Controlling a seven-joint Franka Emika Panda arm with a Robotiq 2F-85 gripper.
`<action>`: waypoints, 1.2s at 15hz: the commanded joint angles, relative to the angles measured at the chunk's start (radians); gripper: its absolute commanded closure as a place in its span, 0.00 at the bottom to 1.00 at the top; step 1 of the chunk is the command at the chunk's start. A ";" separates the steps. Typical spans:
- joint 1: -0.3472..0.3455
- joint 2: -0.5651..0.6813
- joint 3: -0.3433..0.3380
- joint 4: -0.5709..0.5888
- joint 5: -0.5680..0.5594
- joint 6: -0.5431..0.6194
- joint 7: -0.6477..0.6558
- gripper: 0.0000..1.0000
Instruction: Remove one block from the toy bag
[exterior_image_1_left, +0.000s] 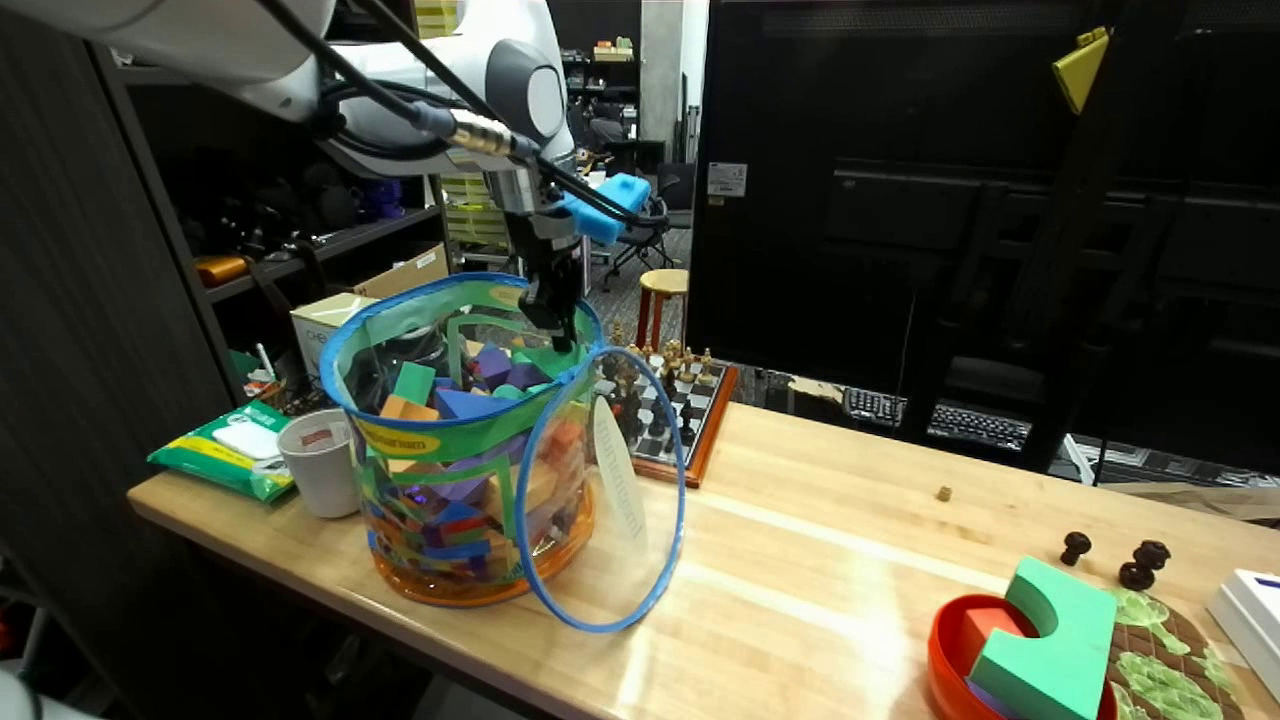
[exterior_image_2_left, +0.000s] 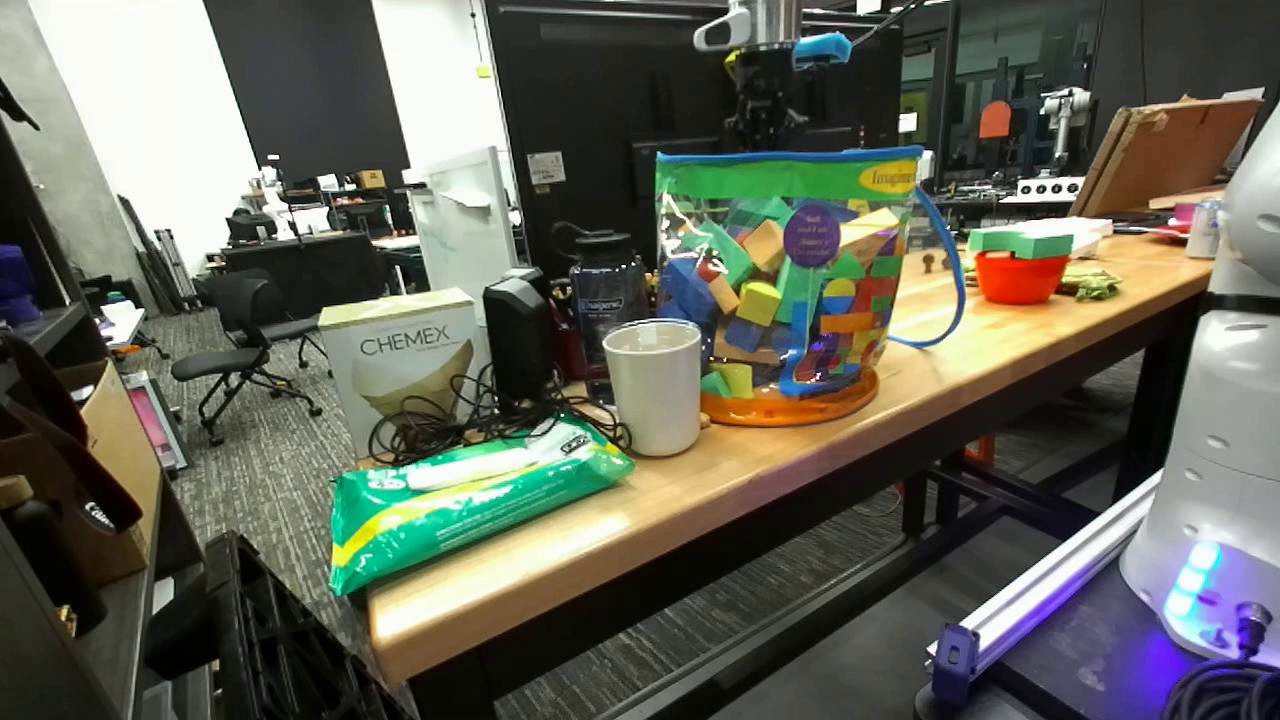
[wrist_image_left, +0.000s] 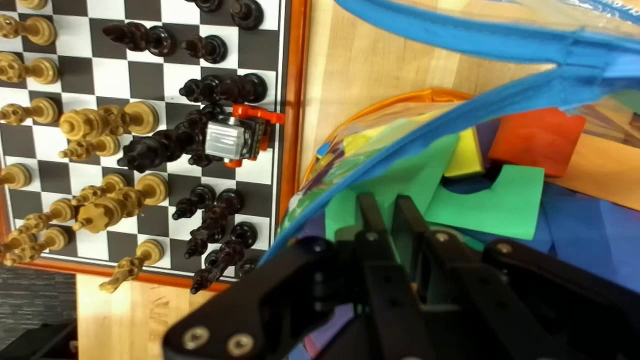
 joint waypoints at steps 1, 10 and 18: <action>-0.014 -0.043 0.024 0.023 0.028 -0.082 0.010 0.99; -0.009 -0.102 0.037 0.064 0.057 -0.154 0.037 0.97; -0.024 -0.197 0.017 0.124 0.052 -0.142 0.112 0.97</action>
